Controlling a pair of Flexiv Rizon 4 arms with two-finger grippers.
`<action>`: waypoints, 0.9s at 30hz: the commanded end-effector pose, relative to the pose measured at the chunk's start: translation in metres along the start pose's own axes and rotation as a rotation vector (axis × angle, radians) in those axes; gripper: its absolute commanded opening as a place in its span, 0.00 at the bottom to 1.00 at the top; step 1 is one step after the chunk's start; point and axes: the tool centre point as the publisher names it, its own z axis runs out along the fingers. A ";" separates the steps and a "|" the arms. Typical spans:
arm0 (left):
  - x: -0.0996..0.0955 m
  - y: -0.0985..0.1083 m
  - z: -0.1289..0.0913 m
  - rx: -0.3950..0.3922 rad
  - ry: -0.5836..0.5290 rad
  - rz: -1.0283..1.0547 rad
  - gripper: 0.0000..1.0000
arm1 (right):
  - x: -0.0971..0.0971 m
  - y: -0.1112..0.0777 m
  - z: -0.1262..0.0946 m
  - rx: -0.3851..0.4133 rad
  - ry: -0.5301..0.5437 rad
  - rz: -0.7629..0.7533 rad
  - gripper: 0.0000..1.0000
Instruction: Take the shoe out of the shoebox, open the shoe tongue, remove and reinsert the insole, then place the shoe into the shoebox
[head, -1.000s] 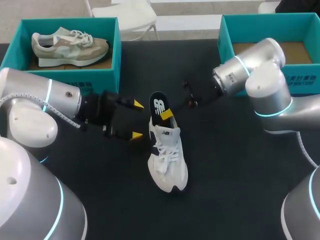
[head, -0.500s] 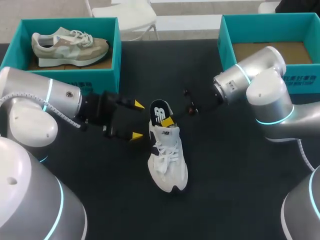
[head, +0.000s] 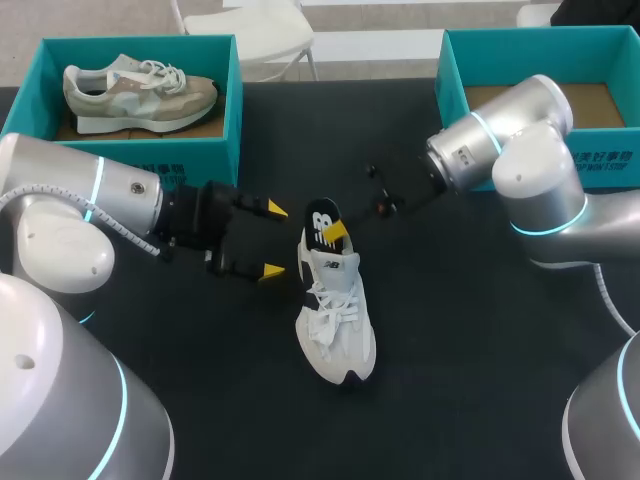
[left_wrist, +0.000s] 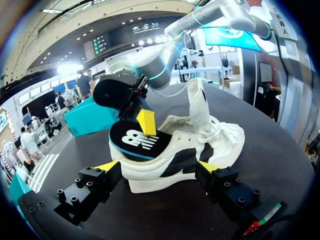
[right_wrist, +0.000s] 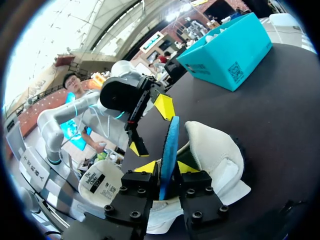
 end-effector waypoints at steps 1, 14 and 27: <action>0.002 0.000 -0.001 0.001 -0.005 -0.001 1.00 | -0.011 0.005 0.006 0.011 0.018 0.003 0.06; 0.002 0.003 -0.001 0.002 -0.006 -0.009 1.00 | 0.013 -0.026 0.017 0.042 0.067 0.090 0.00; 0.005 0.003 0.001 0.004 0.003 -0.008 1.00 | 0.010 -0.014 0.003 0.047 0.014 0.060 0.33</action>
